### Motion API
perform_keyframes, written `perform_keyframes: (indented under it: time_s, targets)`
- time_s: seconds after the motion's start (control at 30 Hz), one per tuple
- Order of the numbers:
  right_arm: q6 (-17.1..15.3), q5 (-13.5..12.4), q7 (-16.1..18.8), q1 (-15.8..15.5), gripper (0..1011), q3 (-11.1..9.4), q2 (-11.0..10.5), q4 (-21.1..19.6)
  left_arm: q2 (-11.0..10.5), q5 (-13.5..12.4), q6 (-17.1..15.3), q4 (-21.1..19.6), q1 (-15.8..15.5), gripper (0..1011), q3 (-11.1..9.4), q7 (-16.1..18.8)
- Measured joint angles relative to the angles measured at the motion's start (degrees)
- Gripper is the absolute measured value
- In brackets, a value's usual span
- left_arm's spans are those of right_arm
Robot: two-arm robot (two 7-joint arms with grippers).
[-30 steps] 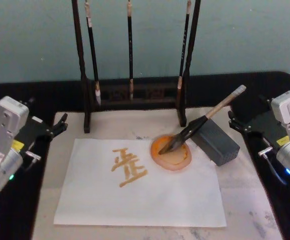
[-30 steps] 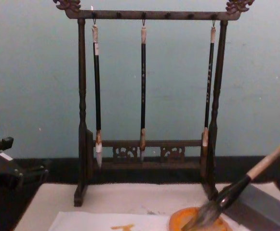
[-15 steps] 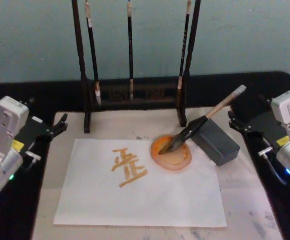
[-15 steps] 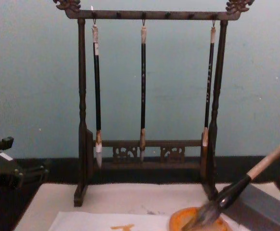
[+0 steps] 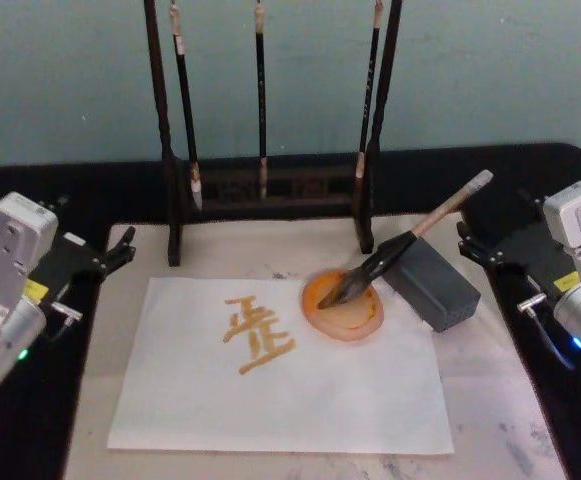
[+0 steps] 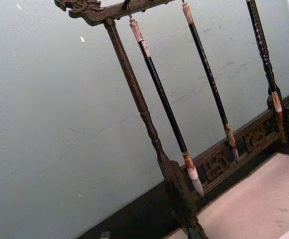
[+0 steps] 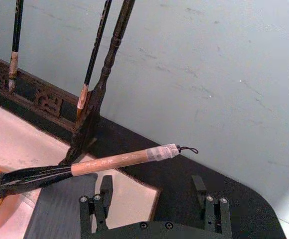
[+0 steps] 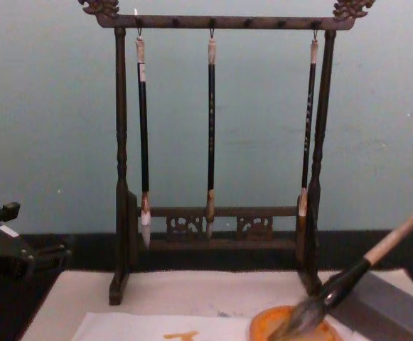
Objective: Pick up the brush from the inkstone, write on the paper, then place the brush back to its original position.
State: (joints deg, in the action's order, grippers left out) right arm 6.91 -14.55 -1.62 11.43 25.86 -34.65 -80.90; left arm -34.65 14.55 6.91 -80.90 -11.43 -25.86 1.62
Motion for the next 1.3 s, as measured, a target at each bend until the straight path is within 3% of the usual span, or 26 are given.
perform_keyframes:
  time_s: [0.43,0.67,0.9,1.3]
  targets:
    - [0.0,0.0,0.0,0.0,1000,0.0,0.0,0.0,0.0,0.0,0.0,0.0,0.0,1010,0.0,0.0]
    - [-0.5,-0.2,1.1,-0.7,1000,-1.2,0.6,-0.4,0.0,0.0,0.0,0.0,0.0,1010,0.0,0.0]
    - [-2.0,-5.0,4.1,-2.4,1000,-3.8,1.9,-2.1,0.0,0.0,0.0,0.0,0.0,1010,0.0,0.0]
    - [-9.9,-20.2,9.9,-5.2,1000,-10.6,6.5,-4.9,0.0,0.0,0.0,0.0,0.0,1010,0.0,0.0]
